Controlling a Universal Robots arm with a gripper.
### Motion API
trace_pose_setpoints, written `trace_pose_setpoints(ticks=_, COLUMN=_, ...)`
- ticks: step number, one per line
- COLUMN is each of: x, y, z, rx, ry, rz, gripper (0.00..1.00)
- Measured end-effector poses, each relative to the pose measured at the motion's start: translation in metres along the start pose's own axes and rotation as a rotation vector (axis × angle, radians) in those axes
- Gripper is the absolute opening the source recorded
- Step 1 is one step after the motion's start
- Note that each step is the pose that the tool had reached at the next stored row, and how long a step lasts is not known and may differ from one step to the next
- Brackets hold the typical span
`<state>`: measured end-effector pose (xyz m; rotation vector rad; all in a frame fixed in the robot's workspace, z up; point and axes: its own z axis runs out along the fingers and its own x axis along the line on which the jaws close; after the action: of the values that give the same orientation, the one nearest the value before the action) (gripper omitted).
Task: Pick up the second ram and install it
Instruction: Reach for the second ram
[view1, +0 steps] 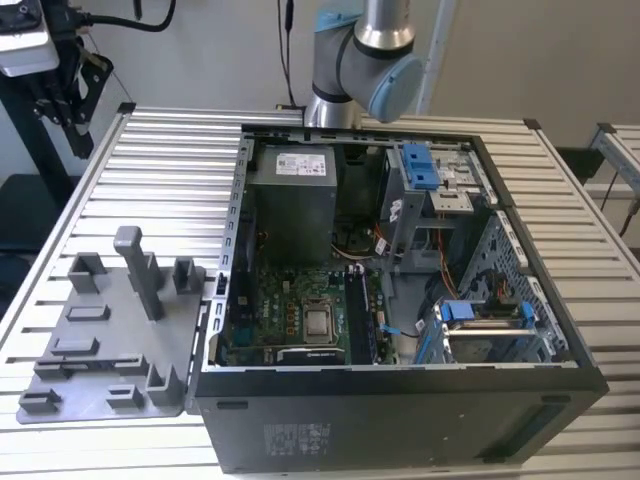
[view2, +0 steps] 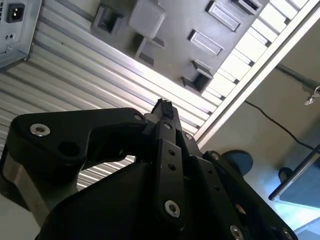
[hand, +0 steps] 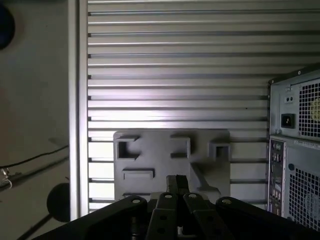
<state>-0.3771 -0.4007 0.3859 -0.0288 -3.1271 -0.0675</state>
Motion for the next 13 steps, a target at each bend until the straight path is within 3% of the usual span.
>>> trace_pose_setpoints(ticks=7, x=0.0017, y=-0.0161, z=-0.0002, rx=0.0001, ry=0.0, rz=0.0, gripper=0.11)
trace_pose_setpoints(ticks=13, x=0.0014, y=-0.0371, z=-0.0004, rx=0.0, ry=0.0, rz=0.0, gripper=0.11)
